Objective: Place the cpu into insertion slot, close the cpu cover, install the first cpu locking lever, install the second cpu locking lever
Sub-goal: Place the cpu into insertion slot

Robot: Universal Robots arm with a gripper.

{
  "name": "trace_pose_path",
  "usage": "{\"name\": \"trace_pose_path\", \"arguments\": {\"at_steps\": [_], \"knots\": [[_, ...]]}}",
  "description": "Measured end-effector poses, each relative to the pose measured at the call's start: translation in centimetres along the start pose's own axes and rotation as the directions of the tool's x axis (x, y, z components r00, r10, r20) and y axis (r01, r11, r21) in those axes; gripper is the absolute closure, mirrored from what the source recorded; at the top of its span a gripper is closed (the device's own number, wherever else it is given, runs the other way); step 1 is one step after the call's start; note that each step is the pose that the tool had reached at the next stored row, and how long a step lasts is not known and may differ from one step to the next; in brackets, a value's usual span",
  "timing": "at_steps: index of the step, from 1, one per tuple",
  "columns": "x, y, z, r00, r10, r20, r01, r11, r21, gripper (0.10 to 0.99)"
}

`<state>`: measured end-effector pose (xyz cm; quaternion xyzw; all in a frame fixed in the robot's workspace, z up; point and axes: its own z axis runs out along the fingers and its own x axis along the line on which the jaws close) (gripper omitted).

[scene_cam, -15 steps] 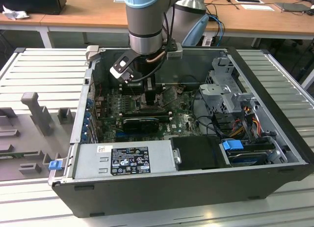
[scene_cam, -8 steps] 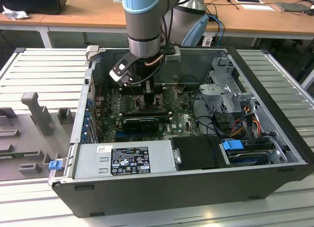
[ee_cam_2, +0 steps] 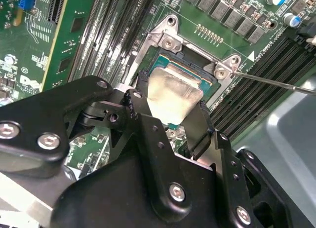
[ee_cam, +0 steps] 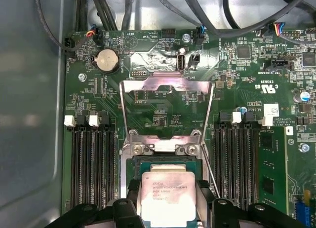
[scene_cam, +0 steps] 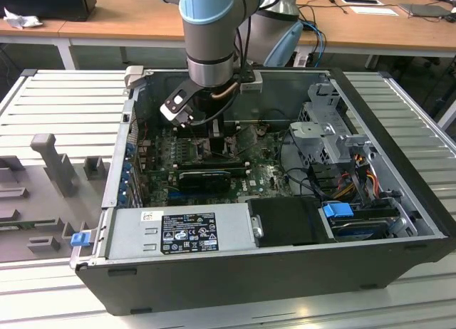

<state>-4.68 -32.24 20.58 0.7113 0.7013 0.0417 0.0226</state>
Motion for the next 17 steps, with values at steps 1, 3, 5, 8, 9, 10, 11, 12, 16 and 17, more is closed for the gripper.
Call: {"name": "trace_pose_path", "arguments": {"at_steps": [1,3,5,8,9,10,11,12,16,17], "knots": [[0.01,0.01,0.04,1.0,0.0,0.0,0.0,1.0,0.0,0.557],[0.02,0.02,0.14,1.0,0.001,0.0001,-0.001,1.0,0.0,0.557],[0.01,0.01,0.31,1.0,0.001,0.0001,-0.001,1.0,0.0,0.557],[0.01,0.0,0.44,1.0,0.002,0.0006,-0.002,1.0,0.0,0.557],[0.02,0.0,0.45,1.0,0.002,0.0004,-0.002,1.0,0.0,0.557],[0.02,0.0,0.45,1.0,0.002,0.0004,-0.002,1.0,0.0,0.557],[0.02,0.0,0.46,1.0,0.002,0.0002,-0.002,1.0,0.0,0.557],[0.02,0.0,0.46,1.0,0.002,0.0002,-0.002,1.0,0.0,0.545],[0.08,0.0,0.46,1.0,0.002,-0.0003,-0.002,1.0,0.0,0.478],[0.11,0.03,0.48,1.0,0.002,-0.0024,-0.002,1.0,0.0,0.478]]}}
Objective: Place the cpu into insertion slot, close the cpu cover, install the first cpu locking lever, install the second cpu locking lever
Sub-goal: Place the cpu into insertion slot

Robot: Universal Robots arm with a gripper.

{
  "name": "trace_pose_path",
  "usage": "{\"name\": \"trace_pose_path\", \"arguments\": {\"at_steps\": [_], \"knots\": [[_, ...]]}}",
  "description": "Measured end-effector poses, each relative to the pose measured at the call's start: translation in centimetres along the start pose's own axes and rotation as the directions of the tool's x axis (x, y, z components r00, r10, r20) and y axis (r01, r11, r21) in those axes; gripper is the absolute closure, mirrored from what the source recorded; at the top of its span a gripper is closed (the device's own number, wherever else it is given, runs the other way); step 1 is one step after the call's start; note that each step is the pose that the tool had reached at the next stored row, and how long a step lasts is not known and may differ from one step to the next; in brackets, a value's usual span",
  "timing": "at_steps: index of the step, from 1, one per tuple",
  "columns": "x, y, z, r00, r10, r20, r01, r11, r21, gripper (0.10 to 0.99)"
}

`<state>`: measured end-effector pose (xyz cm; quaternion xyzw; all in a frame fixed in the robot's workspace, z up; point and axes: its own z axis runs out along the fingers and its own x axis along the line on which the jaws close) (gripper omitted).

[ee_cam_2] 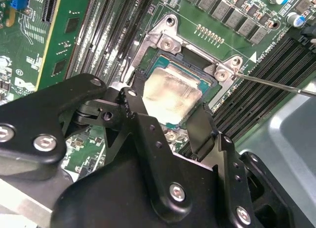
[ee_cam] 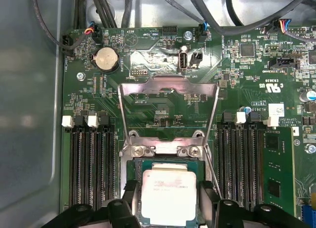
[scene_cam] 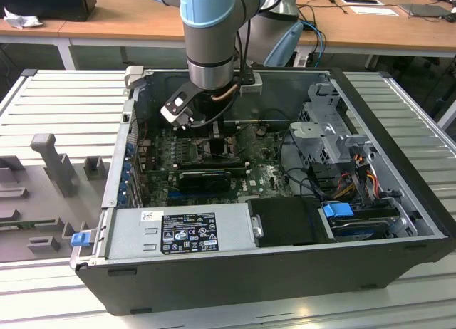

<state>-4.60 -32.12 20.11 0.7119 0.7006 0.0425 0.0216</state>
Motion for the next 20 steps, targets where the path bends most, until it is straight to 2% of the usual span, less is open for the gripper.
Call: {"name": "trace_pose_path", "arguments": {"at_steps": [14,20], "knots": [[0.19,0.24,0.13,0.9999,-0.016,-0.0033,0.016,0.9999,0.001,0.478],[0.2,0.26,0.12,1.0,-0.007,-0.0016,0.007,1.0,0.0,0.478]]}}
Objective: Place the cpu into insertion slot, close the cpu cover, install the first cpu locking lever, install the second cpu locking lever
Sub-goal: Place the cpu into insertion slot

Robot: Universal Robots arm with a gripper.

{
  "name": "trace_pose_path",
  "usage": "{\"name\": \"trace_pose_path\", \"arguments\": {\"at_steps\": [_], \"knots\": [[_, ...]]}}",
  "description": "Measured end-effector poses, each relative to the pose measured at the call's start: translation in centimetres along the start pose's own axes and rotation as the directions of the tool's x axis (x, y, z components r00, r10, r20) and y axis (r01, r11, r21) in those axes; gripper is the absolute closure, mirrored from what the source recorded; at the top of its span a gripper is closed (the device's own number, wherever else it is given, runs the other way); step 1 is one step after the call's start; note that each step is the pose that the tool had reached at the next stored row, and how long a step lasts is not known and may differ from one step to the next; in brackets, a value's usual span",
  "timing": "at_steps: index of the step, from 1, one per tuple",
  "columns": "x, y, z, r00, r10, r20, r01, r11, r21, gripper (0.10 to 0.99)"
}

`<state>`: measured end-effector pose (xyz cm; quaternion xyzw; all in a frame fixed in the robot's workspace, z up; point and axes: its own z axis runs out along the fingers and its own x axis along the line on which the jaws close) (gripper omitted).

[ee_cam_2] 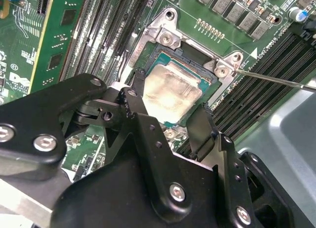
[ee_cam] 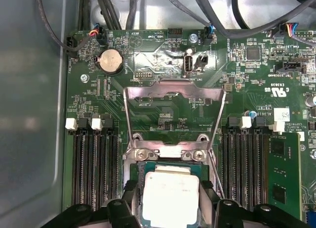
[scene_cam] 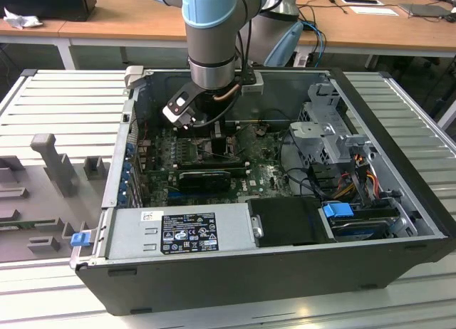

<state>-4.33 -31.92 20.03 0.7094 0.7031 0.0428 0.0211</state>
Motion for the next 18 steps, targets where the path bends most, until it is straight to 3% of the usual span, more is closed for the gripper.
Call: {"name": "trace_pose_path", "arguments": {"at_steps": [3,4,8,10,18], "knots": [[-0.02,-0.01,-0.1,1.0,0.002,0.0017,-0.002,1.0,0.0,0.494],[-0.02,-0.01,-0.1,1.0,0.002,0.0012,-0.002,1.0,0.0,0.553],[0.01,0.01,-0.2,1.0,0.002,0.002,-0.002,1.0,0.0,0.557],[0.03,0.05,-0.49,1.0,0.001,0.006,-0.001,1.0,-0.001,0.557],[0.0,0.04,-0.46,0.9998,-0.001,0.0182,0.001,1.0,0.0,0.541]]}}
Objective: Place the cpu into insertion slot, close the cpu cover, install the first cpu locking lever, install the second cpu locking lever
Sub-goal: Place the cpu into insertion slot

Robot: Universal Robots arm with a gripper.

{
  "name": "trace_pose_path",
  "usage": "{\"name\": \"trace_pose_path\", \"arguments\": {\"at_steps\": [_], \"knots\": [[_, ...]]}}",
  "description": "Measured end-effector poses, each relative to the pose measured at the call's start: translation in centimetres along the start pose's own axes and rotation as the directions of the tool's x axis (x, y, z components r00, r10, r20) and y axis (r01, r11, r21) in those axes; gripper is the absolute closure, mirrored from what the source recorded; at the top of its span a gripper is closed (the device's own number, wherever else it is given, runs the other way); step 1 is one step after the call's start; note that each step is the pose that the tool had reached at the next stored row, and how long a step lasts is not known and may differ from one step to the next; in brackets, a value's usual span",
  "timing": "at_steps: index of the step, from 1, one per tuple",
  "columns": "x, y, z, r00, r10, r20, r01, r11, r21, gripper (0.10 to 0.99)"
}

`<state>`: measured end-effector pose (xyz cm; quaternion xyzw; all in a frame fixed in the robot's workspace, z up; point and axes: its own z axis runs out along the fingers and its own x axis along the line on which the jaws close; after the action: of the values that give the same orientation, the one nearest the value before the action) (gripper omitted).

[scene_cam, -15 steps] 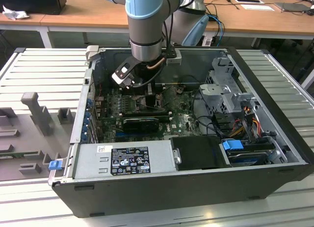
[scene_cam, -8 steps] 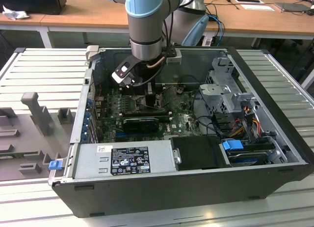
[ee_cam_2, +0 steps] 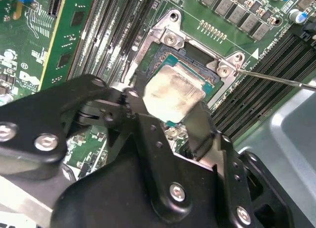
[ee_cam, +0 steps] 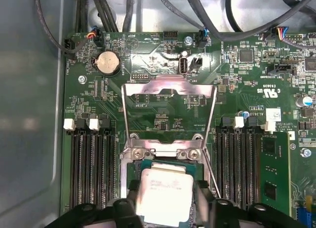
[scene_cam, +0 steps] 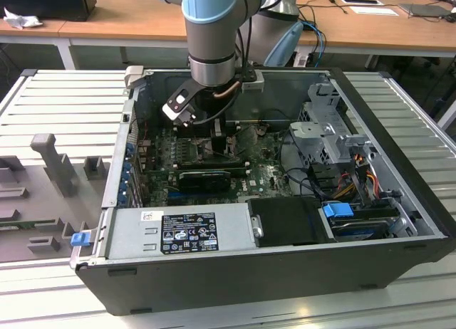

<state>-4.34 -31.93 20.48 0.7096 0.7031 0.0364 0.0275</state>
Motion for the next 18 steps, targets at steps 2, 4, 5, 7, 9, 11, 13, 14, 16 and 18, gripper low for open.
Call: {"name": "trace_pose_path", "arguments": {"at_steps": [2,4,5,7,9,11,13,14,16,18], "knots": [[0.03,-0.01,0.1,0.9998,0.02,0.0014,-0.02,0.9998,-0.001,0.482],[0.08,-0.02,0.24,0.9991,0.042,0.0035,-0.042,0.9991,-0.001,0.482],[0.11,-0.03,0.28,0.9989,0.047,0.0041,-0.047,0.9989,-0.001,0.482],[0.19,-0.02,0.34,0.9983,0.058,0.0049,-0.058,0.9983,-0.001,0.482],[0.23,0.01,0.4,0.9977,0.067,0.0057,-0.067,0.9978,-0.001,0.494],[0.24,0.02,0.41,0.9971,0.075,0.0073,-0.075,0.9971,-0.001,0.557],[0.26,0.05,0.38,0.997,0.077,0.0079,-0.077,0.997,-0.002,0.561],[0.27,0.06,0.25,0.997,0.077,0.0078,-0.077,0.997,-0.002,0.561],[0.27,0.07,0.1,0.9978,0.067,0.0073,-0.067,0.9978,-0.002,0.561],[0.26,0.05,0.1,0.9994,0.035,0.0057,-0.035,0.9994,-0.001,0.561]]}}
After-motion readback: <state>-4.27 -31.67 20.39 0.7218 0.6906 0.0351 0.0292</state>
